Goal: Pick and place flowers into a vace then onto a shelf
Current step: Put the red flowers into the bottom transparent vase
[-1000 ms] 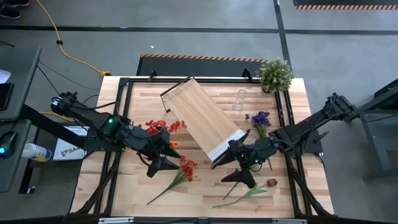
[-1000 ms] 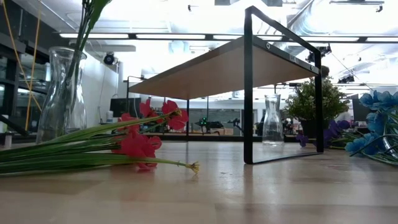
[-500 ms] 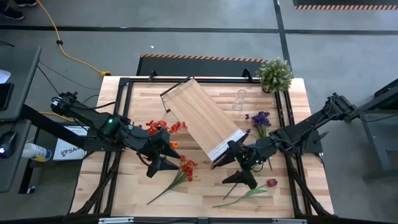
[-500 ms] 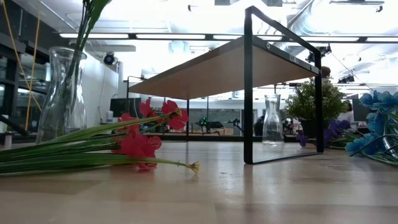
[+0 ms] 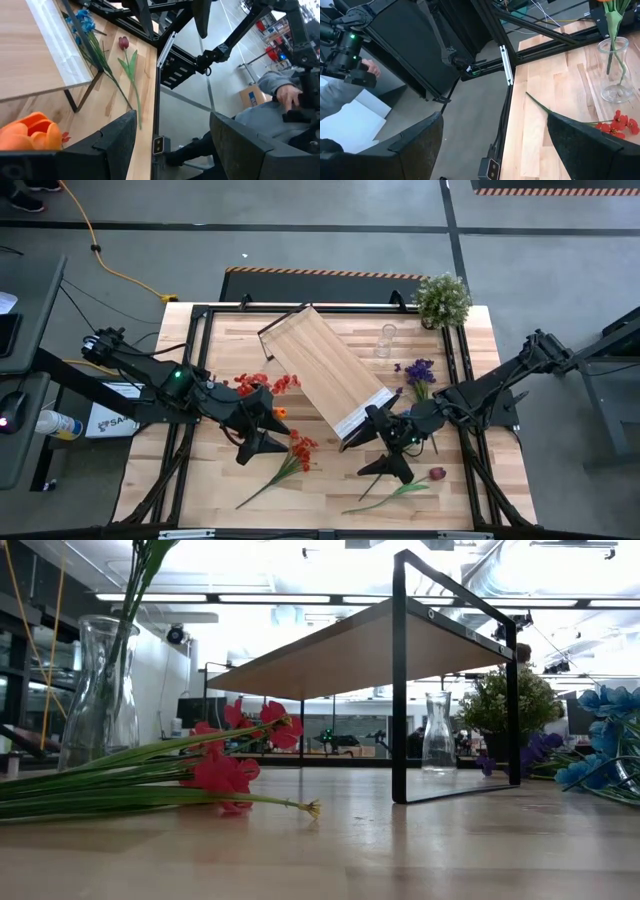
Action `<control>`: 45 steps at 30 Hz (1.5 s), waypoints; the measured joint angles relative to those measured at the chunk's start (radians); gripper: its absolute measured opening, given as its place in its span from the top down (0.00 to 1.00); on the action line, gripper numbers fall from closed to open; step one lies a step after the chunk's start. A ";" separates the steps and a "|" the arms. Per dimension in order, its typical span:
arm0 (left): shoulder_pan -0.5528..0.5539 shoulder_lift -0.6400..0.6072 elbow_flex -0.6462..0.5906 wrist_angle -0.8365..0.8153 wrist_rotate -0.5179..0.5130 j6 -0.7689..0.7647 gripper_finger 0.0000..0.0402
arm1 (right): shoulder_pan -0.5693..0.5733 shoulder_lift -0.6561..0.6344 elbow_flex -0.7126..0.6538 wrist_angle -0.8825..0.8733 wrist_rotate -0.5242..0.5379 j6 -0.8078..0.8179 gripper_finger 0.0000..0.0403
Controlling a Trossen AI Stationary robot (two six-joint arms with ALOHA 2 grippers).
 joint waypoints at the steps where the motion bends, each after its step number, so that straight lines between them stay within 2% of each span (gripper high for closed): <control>1: 0.000 0.000 0.000 0.000 0.000 -0.014 0.30 | 0.000 0.000 0.000 0.000 0.000 0.000 0.15; 10: 0.000 0.000 0.000 0.009 -0.094 -0.073 0.30 | -0.002 0.000 0.000 0.010 -0.023 -0.008 0.15; 21: 0.000 -0.016 0.005 0.022 -0.101 -0.072 0.30 | -0.053 0.000 0.000 0.046 -0.096 0.007 0.15; 27: 0.000 -0.018 0.069 -0.028 -0.099 -0.023 0.30 | -0.083 0.000 0.000 0.054 -0.134 0.010 0.15; 31: 0.000 -0.019 0.100 -0.085 -0.100 -0.028 0.30 | -0.085 0.000 0.000 0.054 -0.134 0.008 0.15; 45: 0.000 -0.020 0.101 -0.112 -0.096 -0.084 0.30 | -0.085 0.000 0.000 0.053 -0.137 0.000 0.15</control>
